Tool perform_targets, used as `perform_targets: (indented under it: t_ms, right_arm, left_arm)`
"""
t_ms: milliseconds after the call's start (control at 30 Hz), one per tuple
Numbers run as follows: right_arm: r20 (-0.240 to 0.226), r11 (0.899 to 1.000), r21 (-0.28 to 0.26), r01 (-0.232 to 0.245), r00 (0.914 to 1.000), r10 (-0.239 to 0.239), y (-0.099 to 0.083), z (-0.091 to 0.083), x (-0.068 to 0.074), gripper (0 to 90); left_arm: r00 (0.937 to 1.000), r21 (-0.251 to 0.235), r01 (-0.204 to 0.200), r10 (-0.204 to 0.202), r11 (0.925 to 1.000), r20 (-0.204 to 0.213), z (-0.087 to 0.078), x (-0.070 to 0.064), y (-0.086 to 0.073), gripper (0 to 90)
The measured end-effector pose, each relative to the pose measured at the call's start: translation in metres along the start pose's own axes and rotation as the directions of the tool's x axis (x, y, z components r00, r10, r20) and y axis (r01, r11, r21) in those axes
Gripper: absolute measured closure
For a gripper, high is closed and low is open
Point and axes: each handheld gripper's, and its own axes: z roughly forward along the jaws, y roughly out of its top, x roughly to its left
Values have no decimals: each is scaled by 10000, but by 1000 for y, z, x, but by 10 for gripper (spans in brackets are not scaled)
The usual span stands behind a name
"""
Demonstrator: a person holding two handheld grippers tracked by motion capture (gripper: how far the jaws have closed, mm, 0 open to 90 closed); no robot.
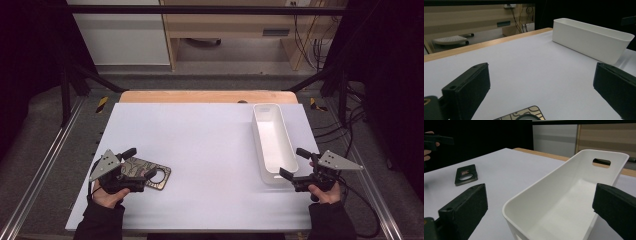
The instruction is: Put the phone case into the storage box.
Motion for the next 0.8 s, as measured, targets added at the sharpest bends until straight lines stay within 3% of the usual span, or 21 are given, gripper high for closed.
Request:
perform_targets:
  t_ms: [800]
  right_arm:
    - [-45, 9999, 95, 87, 10000, -87, -1, 2, 1, 4]
  left_arm:
    - [9998, 311, -118, 123, 9994, -160, 1, 2, 12, 5]
